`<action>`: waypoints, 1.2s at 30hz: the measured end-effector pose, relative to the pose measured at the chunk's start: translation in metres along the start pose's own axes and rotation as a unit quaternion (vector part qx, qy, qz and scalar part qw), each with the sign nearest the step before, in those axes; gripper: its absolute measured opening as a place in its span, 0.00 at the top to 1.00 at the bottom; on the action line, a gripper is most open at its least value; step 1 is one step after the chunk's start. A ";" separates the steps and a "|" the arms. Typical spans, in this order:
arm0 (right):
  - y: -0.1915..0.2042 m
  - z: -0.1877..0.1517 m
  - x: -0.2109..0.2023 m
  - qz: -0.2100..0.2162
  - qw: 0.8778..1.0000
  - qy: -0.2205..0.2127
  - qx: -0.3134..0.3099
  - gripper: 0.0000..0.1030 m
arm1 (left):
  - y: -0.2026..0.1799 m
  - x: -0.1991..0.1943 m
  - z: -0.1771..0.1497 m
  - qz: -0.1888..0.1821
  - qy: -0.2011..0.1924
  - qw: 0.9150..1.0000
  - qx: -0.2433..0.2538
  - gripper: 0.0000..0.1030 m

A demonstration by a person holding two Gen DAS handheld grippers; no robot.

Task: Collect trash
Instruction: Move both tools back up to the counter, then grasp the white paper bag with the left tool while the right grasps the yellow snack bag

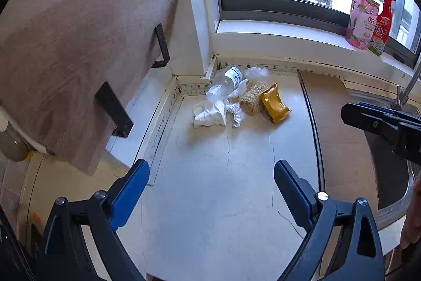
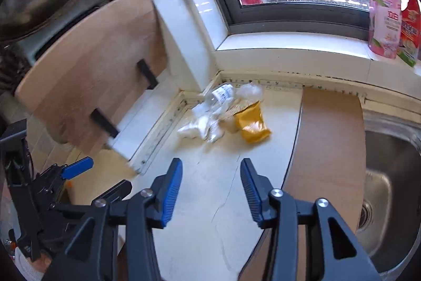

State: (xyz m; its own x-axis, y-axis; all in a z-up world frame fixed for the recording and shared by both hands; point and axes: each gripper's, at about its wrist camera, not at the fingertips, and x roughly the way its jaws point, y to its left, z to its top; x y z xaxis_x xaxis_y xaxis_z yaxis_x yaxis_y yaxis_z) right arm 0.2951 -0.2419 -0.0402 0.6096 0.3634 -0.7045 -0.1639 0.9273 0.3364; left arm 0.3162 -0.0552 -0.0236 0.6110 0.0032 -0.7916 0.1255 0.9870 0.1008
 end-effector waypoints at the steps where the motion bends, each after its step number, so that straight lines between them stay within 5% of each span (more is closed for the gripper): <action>1: -0.004 0.007 0.015 -0.002 1.000 0.005 -0.004 0.54 | -0.002 0.012 0.006 0.005 0.003 1.000 0.000 0.08; 16: -0.027 0.022 0.196 -0.069 0.994 0.079 -0.044 0.54 | 0.027 0.195 0.045 0.030 0.083 0.992 -0.092 0.08; 18: -0.030 0.022 0.199 -0.073 0.994 0.064 -0.048 0.54 | 0.029 0.209 0.047 0.024 0.091 0.991 -0.098 0.08; 23: -0.038 0.024 0.197 -0.050 0.997 0.051 -0.043 0.87 | 0.024 0.239 0.050 0.020 0.105 0.990 -0.095 0.08; 26: -0.043 0.025 0.192 -0.037 0.998 0.050 -0.027 0.97 | 0.021 0.254 0.048 0.014 0.115 0.988 -0.100 0.15; 29: -0.051 0.026 0.182 -0.023 0.999 0.048 -0.005 0.99 | 0.020 0.262 0.045 -0.007 0.123 0.986 -0.111 0.33; 36: -0.052 0.023 0.156 0.001 0.999 0.040 0.012 0.99 | 0.025 0.261 0.040 -0.008 0.113 0.985 -0.132 0.42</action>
State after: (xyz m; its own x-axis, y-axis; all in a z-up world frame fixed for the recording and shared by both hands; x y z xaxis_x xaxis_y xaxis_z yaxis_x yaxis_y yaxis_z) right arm 0.4167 -0.2359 -0.1531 0.5459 0.3720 -0.7507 -0.1451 0.9245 0.3525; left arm 0.5101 -0.0362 -0.2036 0.4180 -0.0069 -0.9084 -0.0911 0.9946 -0.0494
